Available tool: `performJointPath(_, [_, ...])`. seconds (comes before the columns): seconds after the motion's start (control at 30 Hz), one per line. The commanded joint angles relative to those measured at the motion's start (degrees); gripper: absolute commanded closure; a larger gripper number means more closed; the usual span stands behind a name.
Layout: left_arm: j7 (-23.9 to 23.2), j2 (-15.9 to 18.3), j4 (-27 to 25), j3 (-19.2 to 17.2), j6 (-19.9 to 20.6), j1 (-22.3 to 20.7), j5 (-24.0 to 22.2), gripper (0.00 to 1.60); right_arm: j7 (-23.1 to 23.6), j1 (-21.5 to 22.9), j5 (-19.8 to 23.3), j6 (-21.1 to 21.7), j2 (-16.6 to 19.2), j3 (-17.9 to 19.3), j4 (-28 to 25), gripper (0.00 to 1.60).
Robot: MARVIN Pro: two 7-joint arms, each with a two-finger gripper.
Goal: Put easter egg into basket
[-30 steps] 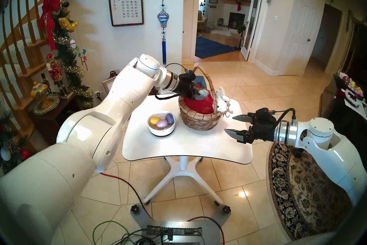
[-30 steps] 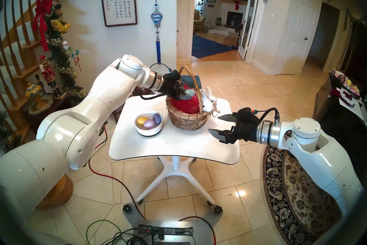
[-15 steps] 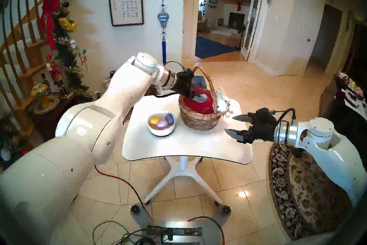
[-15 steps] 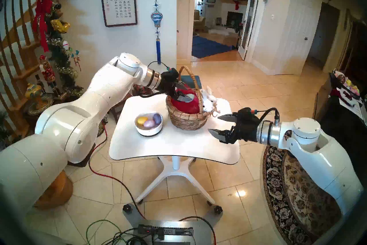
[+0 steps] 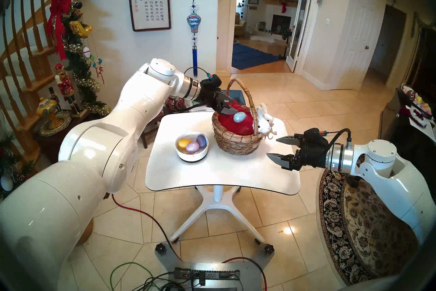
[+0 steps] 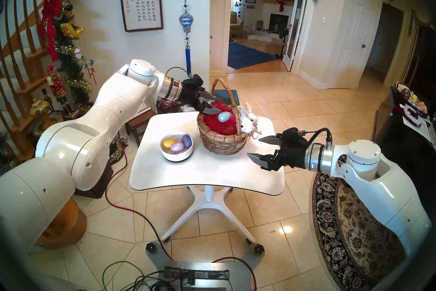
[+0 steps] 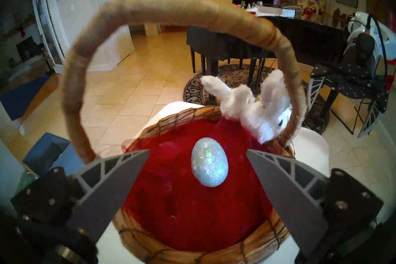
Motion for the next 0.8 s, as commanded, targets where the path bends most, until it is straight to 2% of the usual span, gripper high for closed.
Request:
performJointPath(0.0, [-2.98,5.22,-4.21,-3.51,2.31,2.46,-2.72,0.00,-0.06,0.15,0.10,-0.10,0.10,0.44,-0.02,0.00])
performJointPath(0.3, [-7.72,10.07,-11.31,-4.48,3.28,7.92,-3.24,0.00,-0.06,0.17,0.09,-0.09,0.10,0.42,-0.01,0.00])
performJointPath(0.37, [-9.32,11.84,-14.55,-4.92,3.67,10.05,-3.45,0.00,-0.05,0.17,0.09,-0.09,0.10,0.41,-0.01,0.00])
performJointPath(0.6, [-9.42,14.54,-19.36,-5.52,3.52,12.96,-3.52,0.00,-0.05,0.18,0.08,-0.09,0.10,0.40,-0.01,0.00])
performJointPath(0.77, [-9.42,16.77,-25.53,-5.69,4.96,16.87,-3.10,0.00,-0.05,0.19,0.08,-0.09,0.10,0.40,-0.01,0.00])
